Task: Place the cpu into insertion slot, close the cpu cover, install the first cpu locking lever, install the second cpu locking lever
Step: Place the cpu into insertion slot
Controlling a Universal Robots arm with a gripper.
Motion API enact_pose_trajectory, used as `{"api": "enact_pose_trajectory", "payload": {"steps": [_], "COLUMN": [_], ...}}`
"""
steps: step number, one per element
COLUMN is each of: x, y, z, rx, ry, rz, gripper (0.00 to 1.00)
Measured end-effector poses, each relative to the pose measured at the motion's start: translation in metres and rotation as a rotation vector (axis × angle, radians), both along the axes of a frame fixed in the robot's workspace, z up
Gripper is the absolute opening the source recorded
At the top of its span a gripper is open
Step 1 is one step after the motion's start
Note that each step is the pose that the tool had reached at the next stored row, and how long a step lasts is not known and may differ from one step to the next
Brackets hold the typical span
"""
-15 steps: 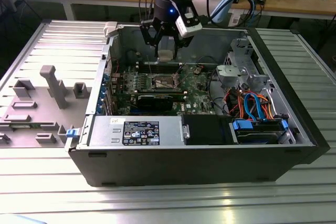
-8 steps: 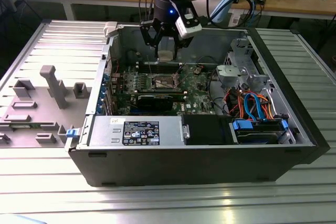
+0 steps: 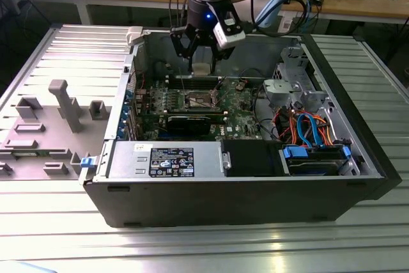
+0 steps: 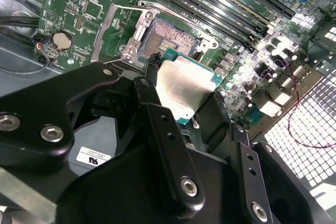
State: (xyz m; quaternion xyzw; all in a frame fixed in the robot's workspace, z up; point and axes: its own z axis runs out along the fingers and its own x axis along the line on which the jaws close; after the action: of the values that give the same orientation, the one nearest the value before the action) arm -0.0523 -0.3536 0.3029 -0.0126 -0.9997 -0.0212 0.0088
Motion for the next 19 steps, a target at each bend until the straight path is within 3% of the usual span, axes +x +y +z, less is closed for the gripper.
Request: {"api": "enact_pose_trajectory", "payload": {"steps": [19], "x": [-0.0002], "y": [0.0000], "z": [-0.0049], "rx": [-0.0001], "ry": [0.0000], "rz": [0.000], "gripper": [0.55]}}
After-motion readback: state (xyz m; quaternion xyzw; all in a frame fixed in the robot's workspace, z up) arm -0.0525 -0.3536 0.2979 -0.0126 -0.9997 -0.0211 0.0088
